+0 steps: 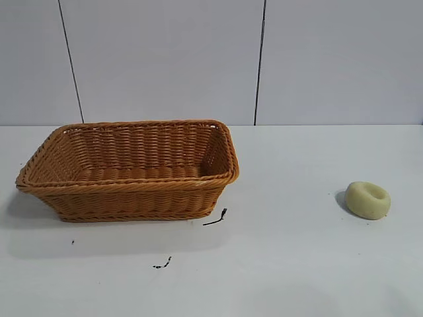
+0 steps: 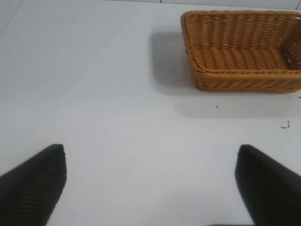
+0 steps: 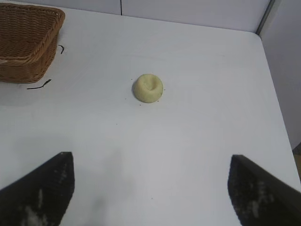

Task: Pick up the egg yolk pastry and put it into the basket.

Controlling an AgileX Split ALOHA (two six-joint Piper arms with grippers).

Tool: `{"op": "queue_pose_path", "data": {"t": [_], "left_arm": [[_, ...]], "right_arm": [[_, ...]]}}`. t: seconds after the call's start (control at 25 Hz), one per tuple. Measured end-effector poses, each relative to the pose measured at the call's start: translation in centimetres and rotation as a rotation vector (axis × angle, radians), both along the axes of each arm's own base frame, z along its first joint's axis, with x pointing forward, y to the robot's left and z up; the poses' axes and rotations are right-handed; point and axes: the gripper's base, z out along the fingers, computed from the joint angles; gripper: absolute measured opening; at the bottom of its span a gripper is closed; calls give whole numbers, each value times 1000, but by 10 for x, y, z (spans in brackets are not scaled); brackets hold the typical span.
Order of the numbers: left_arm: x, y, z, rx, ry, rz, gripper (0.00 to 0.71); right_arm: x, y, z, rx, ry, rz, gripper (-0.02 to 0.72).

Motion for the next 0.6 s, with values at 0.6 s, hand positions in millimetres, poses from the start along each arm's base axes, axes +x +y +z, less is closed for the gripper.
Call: {"op": "queue_pose_path", "data": {"t": [0.6], "left_arm": [[0, 0, 0, 0, 0, 0, 696]], "right_arm": [[4, 0, 1, -1, 27, 0, 681]]}}
